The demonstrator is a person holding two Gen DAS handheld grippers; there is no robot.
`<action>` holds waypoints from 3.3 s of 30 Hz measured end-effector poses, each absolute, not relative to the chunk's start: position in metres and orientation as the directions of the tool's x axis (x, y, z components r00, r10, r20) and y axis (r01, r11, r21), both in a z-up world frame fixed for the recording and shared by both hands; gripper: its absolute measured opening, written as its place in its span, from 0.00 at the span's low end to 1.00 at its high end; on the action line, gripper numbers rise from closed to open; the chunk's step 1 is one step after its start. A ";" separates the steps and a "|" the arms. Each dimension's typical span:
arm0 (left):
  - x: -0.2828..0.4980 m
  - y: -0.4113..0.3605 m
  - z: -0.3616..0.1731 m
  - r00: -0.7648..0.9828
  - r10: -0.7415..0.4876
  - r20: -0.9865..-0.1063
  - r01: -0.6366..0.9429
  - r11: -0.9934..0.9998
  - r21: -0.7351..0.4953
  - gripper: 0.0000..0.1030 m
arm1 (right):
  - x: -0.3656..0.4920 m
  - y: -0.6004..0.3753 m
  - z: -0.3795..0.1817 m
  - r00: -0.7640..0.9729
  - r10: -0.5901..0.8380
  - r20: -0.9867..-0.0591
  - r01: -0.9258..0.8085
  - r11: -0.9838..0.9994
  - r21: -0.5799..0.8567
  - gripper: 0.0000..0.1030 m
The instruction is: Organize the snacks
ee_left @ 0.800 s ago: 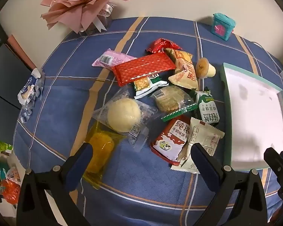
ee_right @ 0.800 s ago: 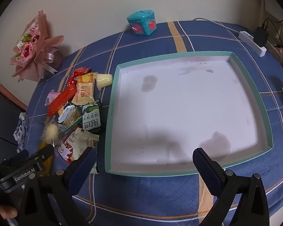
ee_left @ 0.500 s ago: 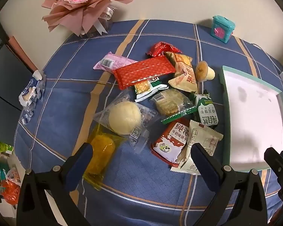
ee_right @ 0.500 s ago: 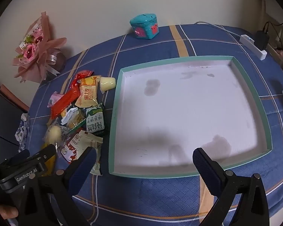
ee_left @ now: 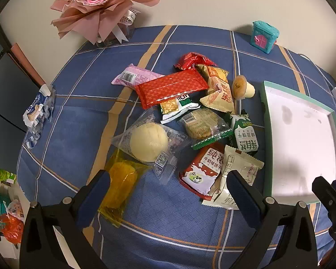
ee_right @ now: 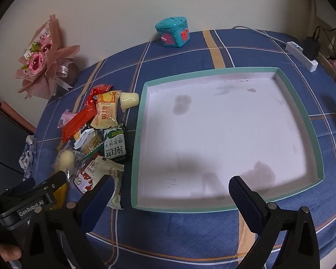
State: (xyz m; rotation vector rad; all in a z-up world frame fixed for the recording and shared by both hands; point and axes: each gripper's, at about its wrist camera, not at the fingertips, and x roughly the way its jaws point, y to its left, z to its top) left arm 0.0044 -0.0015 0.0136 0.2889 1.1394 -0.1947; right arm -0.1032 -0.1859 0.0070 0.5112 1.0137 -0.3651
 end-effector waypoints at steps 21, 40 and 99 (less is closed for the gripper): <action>0.003 0.000 0.011 0.410 -0.006 -0.912 0.298 0.946 0.127 1.00 | -0.101 -0.185 0.006 0.509 -0.035 -0.860 0.498 0.827 0.261 1.00; 0.003 0.000 0.010 0.410 -0.006 -0.912 0.298 0.946 0.128 1.00 | -0.102 -0.185 0.005 0.488 -0.066 -0.870 0.503 0.836 0.219 1.00; 0.042 0.130 -0.049 0.280 -0.031 -0.959 0.166 0.986 0.017 1.00 | -0.025 -0.085 -0.039 0.437 0.159 -0.885 0.276 0.913 0.300 0.82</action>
